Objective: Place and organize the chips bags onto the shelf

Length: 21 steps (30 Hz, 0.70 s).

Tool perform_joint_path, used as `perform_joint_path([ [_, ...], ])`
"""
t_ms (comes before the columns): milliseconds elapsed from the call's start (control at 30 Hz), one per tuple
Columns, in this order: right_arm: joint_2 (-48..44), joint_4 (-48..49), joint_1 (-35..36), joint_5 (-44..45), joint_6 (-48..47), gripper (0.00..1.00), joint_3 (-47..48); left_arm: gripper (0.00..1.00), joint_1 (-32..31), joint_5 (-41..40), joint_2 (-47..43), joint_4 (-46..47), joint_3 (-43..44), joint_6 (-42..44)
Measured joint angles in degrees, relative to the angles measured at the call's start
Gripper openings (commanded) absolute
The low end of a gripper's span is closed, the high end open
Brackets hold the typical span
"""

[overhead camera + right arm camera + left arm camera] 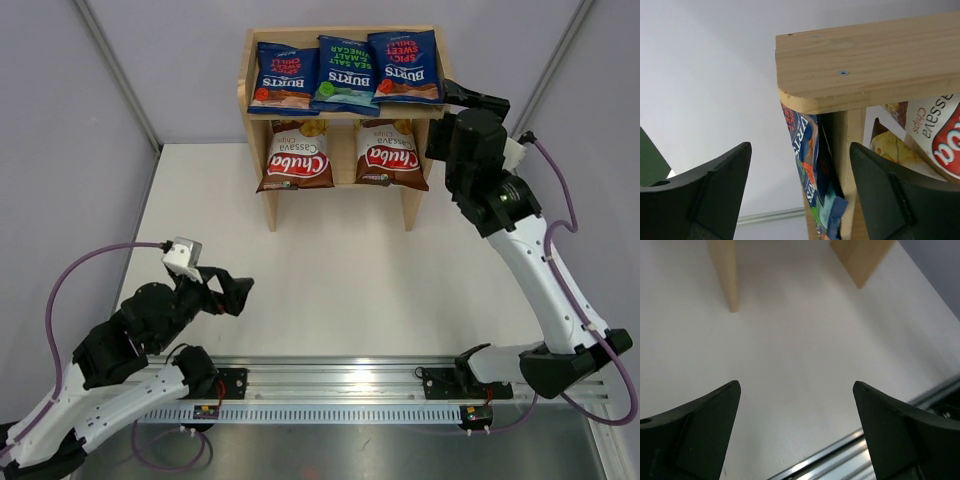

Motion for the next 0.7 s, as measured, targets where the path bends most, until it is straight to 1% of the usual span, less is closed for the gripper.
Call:
perform_joint_path([
  [33,-1.20,0.46,-0.13,-0.07,-2.03,0.99,-1.01,0.99,1.09,-2.97,0.13,-0.85,0.07,-1.03],
  [67,-2.47,1.09,-0.24,-0.13,-4.09,0.99,-2.01,0.99,2.49,-5.88,0.48,-1.77,0.24,-1.99],
  [133,-5.05,2.84,-0.46,-0.63,-11.28,1.00,-4.20,0.99,5.81,-10.56,1.40,-3.50,0.81,-3.78],
  [200,-7.52,3.91,-0.57,-1.29,-18.01,1.00,-5.57,0.99,9.68,-13.55,1.81,-4.20,1.07,-4.81],
  [267,-10.27,4.85,-0.63,-2.69,-27.63,0.99,-6.49,0.99,14.03,-14.64,1.79,-4.22,1.07,-5.22],
  [367,-16.15,5.81,-0.76,-6.91,-42.88,0.99,-9.92,0.99,20.98,-14.60,1.79,-4.04,1.07,-4.96],
  [433,-21.07,5.79,-0.79,-9.81,-51.34,0.99,-13.99,0.99,26.03,-13.84,1.79,-3.28,1.07,-4.09],
  [567,-30.49,2.10,-0.79,-14.40,-64.61,0.99,-22.14,0.99,33.90,-11.19,1.81,-1.57,1.05,-1.92],
  [633,-34.18,-1.44,-0.79,-16.39,-70.38,0.99,-24.52,0.99,36.17,-10.40,1.81,-1.11,0.96,-0.87],
  [700,-36.22,-4.02,-0.79,-17.68,-74.40,0.99,-25.53,0.99,36.68,-9.22,1.64,0.24,0.24,0.63],
])
